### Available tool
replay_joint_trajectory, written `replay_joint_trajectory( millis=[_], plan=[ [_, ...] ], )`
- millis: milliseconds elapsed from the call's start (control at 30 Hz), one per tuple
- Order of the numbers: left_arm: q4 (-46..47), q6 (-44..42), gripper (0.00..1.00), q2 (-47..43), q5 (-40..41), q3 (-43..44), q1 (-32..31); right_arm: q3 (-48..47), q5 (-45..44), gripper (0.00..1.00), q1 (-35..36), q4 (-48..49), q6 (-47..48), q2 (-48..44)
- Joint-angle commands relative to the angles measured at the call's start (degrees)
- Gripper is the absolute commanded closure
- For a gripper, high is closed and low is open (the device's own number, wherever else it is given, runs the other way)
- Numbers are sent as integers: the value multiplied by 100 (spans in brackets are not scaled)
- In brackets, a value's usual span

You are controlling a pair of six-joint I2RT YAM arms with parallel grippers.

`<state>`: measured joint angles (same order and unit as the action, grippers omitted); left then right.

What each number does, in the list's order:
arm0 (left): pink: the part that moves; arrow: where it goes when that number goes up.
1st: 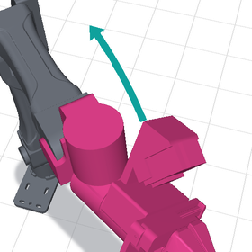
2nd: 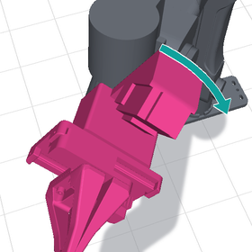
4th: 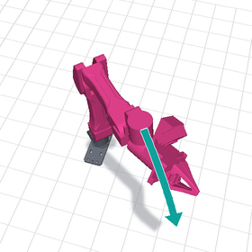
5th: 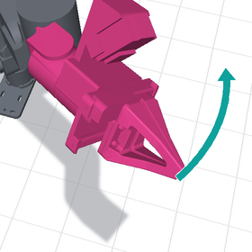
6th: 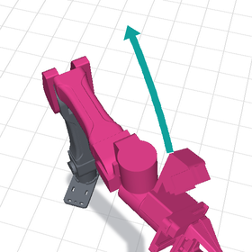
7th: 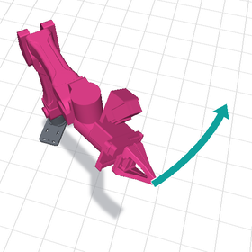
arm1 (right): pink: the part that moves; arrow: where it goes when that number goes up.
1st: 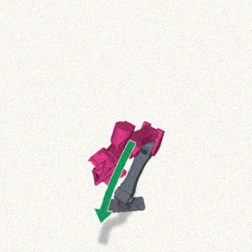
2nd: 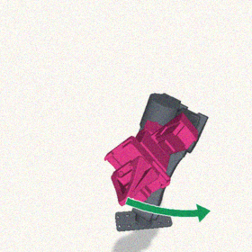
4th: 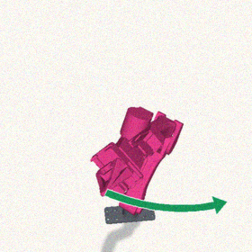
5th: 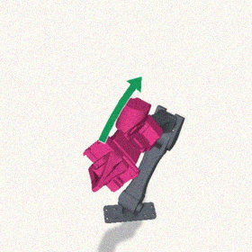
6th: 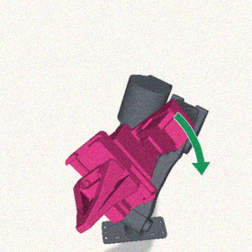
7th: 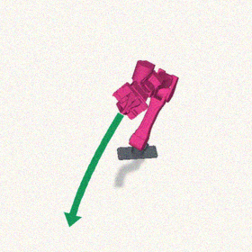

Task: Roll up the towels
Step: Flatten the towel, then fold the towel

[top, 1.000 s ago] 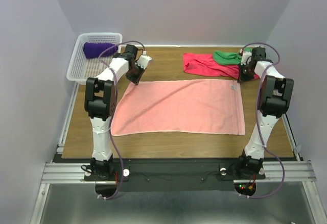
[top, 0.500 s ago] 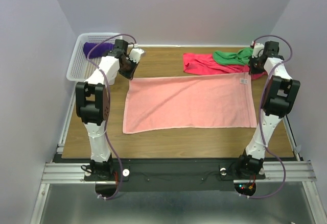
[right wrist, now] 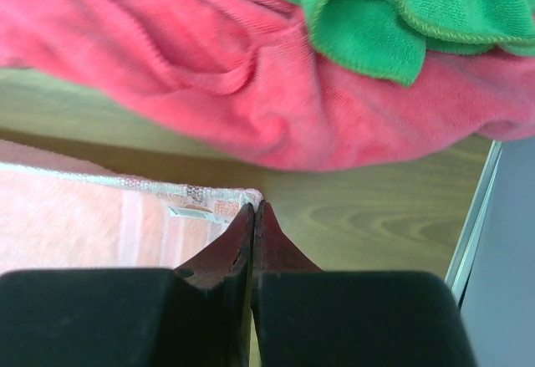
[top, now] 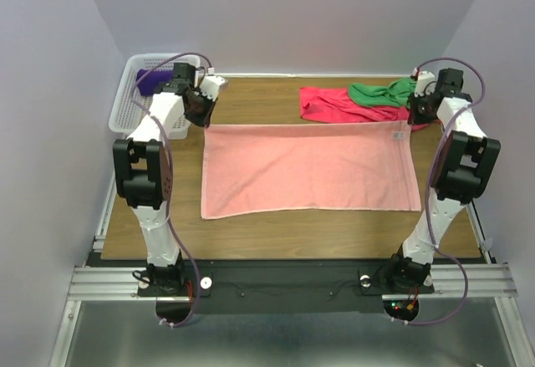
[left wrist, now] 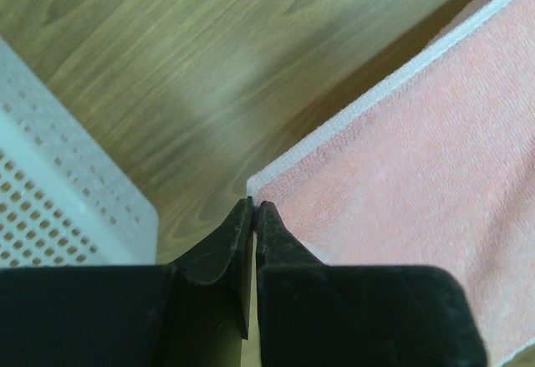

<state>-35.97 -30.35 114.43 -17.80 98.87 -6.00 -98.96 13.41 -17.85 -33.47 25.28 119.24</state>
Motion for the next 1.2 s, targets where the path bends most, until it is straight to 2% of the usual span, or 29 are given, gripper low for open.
replay_joint_trajectory(
  millis=[0, 267, 567, 967, 1167],
  plan=[
    [-25, -287, 100, -834, -74, -245, 318, 201, 100, 99, -131, 113, 249, -682],
    [-33, -665, 100, -1353, -495, -772, 512, 569, 276, 100, -184, 17, 434, -1043],
    [-463, -1534, 100, -2591, -786, -2468, 512, 1326, 311, 99, -430, -115, 970, -1658],
    [-1026, -3038, 100, -3849, -110, -4270, 512, 2301, 215, 99, -702, -344, 1708, -2423],
    [45, -2591, 100, -4569, -74, -4815, 512, 2583, 425, 99, -738, -406, 1788, -2634]
  ],
)
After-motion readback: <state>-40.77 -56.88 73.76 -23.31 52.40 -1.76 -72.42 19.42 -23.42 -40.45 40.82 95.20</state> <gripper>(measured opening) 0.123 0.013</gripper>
